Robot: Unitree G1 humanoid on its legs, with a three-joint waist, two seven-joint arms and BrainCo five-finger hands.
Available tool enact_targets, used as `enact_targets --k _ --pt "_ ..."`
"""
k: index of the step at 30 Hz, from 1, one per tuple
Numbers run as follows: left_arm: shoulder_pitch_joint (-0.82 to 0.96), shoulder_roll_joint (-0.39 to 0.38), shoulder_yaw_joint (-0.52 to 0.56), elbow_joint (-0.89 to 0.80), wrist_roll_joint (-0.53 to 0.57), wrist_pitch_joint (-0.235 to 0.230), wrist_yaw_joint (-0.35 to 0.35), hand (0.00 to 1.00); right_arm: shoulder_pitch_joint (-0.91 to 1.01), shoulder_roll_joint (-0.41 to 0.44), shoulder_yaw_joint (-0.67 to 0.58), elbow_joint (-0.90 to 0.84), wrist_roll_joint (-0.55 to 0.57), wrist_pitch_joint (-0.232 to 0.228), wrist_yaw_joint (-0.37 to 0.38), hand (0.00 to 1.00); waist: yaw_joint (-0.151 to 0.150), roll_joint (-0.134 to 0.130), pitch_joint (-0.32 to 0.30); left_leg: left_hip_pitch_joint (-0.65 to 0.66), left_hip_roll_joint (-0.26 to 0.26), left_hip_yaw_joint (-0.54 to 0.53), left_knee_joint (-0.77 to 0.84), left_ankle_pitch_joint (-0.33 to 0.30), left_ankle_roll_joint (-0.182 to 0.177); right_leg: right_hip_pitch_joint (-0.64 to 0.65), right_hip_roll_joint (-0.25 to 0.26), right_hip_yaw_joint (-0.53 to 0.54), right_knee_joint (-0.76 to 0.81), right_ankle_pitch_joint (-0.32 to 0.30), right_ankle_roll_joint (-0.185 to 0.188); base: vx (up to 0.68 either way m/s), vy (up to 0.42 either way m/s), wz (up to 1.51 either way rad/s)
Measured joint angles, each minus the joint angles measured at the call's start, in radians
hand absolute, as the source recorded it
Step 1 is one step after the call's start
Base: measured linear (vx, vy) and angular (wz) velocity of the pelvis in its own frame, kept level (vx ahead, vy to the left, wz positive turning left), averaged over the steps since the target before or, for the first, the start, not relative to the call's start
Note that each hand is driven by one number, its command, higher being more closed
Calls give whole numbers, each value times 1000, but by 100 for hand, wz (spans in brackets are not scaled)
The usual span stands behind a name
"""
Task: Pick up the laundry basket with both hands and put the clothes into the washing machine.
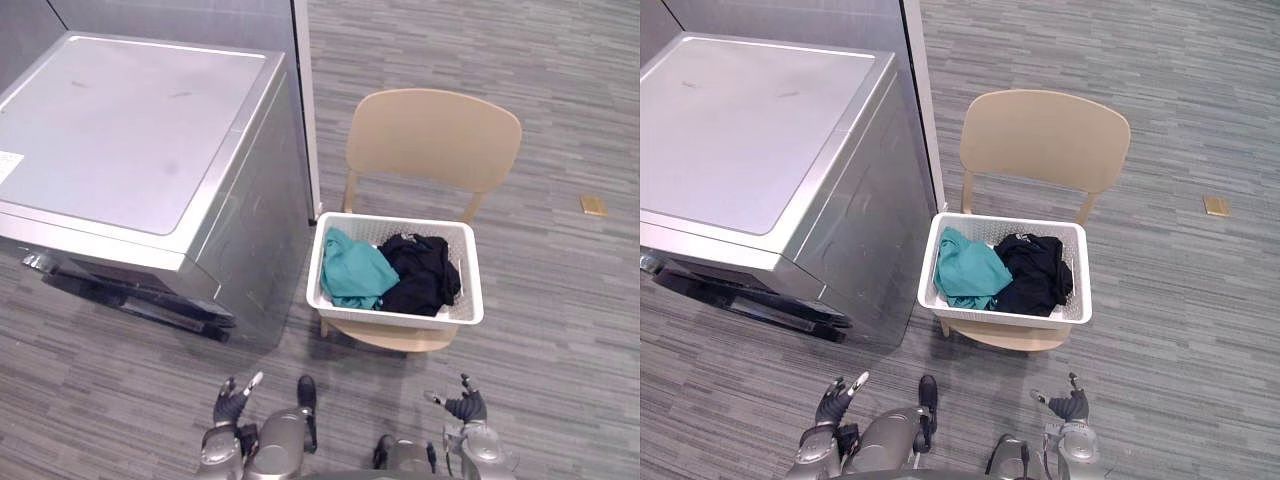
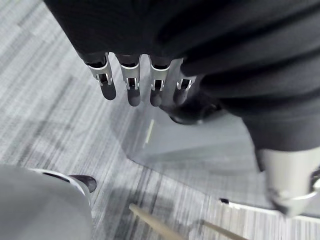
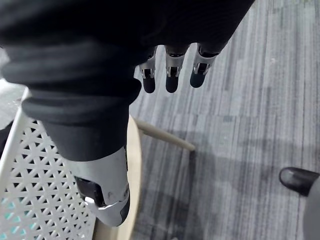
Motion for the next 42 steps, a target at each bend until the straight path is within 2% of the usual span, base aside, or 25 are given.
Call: enact_targets --k 2,3,4,5,6,7,8,9,10,11,13,14,16,18,19,20,22,23,24,25,28,29,32,36,42 --pt "0 -5 9 1 0 -1 0 0 -9 -2 -1 14 2 0 -1 0 0 6 -2 -39 -8 -31 51 2 -2 -6 -8 -43 33 -14 -2 -63 -11 64" --pt "0 -8 9 3 2 -2 0 0 -28 -9 -13 40 2 1 -1 0 1 12 -7 -56 -11 -39 38 22 -24 -18 -15 -72 56 -15 -6 -95 11 70" --pt "-3 -6 9 4 3 -2 1 0 -41 -12 -21 54 2 0 -1 0 -2 4 -10 -57 -15 -37 8 38 -50 -29 -36 -86 56 -12 -11 -78 27 60" --pt "-21 -2 16 13 7 -4 1 0 -66 -14 -48 89 1 -1 -3 0 -1 -7 -10 -76 13 72 79 -15 -11 -40 -59 -117 56 -10 -13 -51 41 61" --pt "-31 3 18 38 22 -1 3 0 -75 -33 -49 115 0 2 -4 0 -5 -11 -10 -75 84 191 190 -78 9 -38 -84 -146 68 -6 -7 -25 53 52" --pt "-32 5 19 47 28 -2 5 0 -84 -42 -47 125 0 8 -3 0 -9 -8 -12 -65 124 236 226 -108 8 -35 -95 -155 78 -5 -5 -4 136 52" --pt "-34 8 18 71 43 -1 9 0 -86 -58 -47 140 -2 17 -4 0 -24 1 -20 -36 204 296 246 -139 -7 -29 -111 -169 83 2 7 -8 316 57" --pt "-45 7 12 101 53 0 20 0 -85 -70 -47 145 -3 25 -4 0 -44 11 -26 -18 257 328 225 -137 -11 -22 -133 -197 91 11 24 -4 360 67" --pt "-52 8 8 113 62 0 22 0 -84 -74 -47 145 -3 26 -4 0 -52 16 -29 -14 269 333 201 -134 -16 -18 -142 -212 91 17 36 17 403 78" --pt "-73 12 -4 139 77 1 23 0 -88 -81 -49 148 -4 30 -4 0 -57 24 -37 -13 240 327 167 -139 -62 -12 -165 -243 78 39 71 48 333 64" --pt "-94 34 -42 148 77 1 24 0 -95 -62 -49 169 -3 32 -1 0 -56 -10 -45 -35 163 297 137 -125 -42 9 -195 -289 14 100 101 69 328 78" --pt "-97 46 -77 149 78 1 23 0 -106 -52 -50 184 -3 33 -1 0 -55 -15 -48 -50 133 271 148 -126 -40 25 -213 -304 7 137 100 65 341 89" --pt "-95 53 -102 154 88 -1 21 0 -117 -42 -49 190 -3 33 1 0 -52 -7 -47 -35 91 243 164 -169 9 28 -268 -292 103 195 104 42 368 71" --pt "-94 59 -103 159 90 0 22 0 -129 -36 -43 192 -3 36 2 0 -49 -8 -45 -17 71 236 160 -194 17 -1 -313 -266 205 222 67 4 250 28" --pt "-88 66 -102 161 98 0 23 0 -148 -38 -19 192 -3 39 3 0 -46 5 -39 13 58 227 138 -204 17 -79 -327 -166 343 221 -86 5 225 11" --pt "-83 72 -104 161 98 0 23 0 -152 -37 -3 189 -3 38 3 0 -49 8 -37 27 53 222 122 -203 17 -105 -304 -115 373 190 -83 14 241 24" --pt "-72 88 -112 161 106 1 26 0 -157 -34 46 187 -3 36 7 0 -58 12 -34 73 9 168 33 -197 20 -176 -149 48 383 76 -12 40 156 50" --pt "-73 88 -112 160 106 1 27 0 -154 -35 51 186 -1 36 9 0 -58 10 -35 84 -1 153 7 -189 20 -190 -107 84 367 56 -8 79 97 67" --pt "-75 90 -112 160 106 1 29 0 -151 -37 59 186 1 36 13 0 -58 10 -35 97 -19 126 -28 -175 14 -216 -15 158 321 25 3 91 45 90" --pt "-76 92 -113 159 106 1 34 0 -147 -41 72 181 1 36 13 0 -65 9 -34 97 -41 97 -37 -163 -2 -225 44 209 271 13 -6 117 27 120" --pt "-77 78 -121 160 106 0 40 0 -144 -43 86 177 1 34 13 0 -87 -3 -29 94 -103 37 -23 -135 -1 -226 40 224 239 -9 -48 121 -24 120" --pt "-77 64 -121 160 106 0 42 0 -144 -46 95 167 1 33 17 0 -83 11 -32 88 -110 5 -23 -129 -1 -203 40 205 210 -18 -51 190 -68 92" --pt "-69 59 -120 157 105 0 44 0 -158 -31 116 134 1 19 21 0 -57 21 -36 89 -111 -63 -76 -61 29 -160 51 125 129 -6 -61 159 -94 74" --pt "-61 58 -118 156 106 -11 43 0 -191 -13 173 119 -1 16 33 0 -49 17 -37 164 -106 -96 -173 -19 10 -71 73 90 46 14 -68 113 -109 39" --pt "-59 54 -120 156 115 -17 42 0 -237 21 270 39 -41 12 40 0 -49 25 -36 163 -93 -102 -235 19 -2 -76 94 85 -10 40 -74 50 -71 -1"
